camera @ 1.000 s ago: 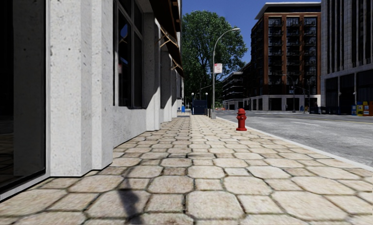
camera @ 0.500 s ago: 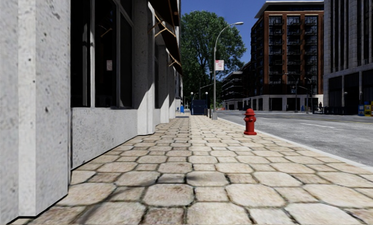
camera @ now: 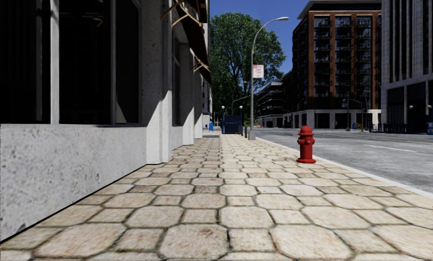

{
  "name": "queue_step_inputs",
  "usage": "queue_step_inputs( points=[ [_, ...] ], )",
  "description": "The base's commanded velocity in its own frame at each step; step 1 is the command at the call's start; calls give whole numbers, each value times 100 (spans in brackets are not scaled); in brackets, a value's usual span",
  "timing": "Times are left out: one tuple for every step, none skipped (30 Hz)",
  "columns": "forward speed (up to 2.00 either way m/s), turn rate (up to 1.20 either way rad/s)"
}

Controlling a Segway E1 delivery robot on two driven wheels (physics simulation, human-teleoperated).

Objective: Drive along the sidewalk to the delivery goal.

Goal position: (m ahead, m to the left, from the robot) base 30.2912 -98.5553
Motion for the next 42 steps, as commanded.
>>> queue_step_inputs(
  points=[
    [200, 0],
    [200, 0],
    [200, 0],
    [200, 0],
    [200, 0],
    [200, 0],
    [200, 0],
    [200, 0],
    [200, 0],
    [200, 0],
    [200, 0],
    [200, 0],
    [200, 0],
    [200, 0],
    [200, 0],
    [200, 0],
    [200, 0],
    [200, 0],
    [200, 0],
    [200, 0],
    [200, 0],
    [200, 0],
    [200, 0],
    [200, 0],
    [200, 0],
    [200, 0],
    [200, 0],
    [200, -2],
    [200, -5],
    [200, -10],
    [200, -10],
    [200, -12],
    [200, -14],
    [200, -15],
    [200, -15],
    [200, -18],
    [200, -22],
    [200, -23],
    [200, -23],
    [200, -23],
    [200, -20],
    [200, -10]
  ],
)
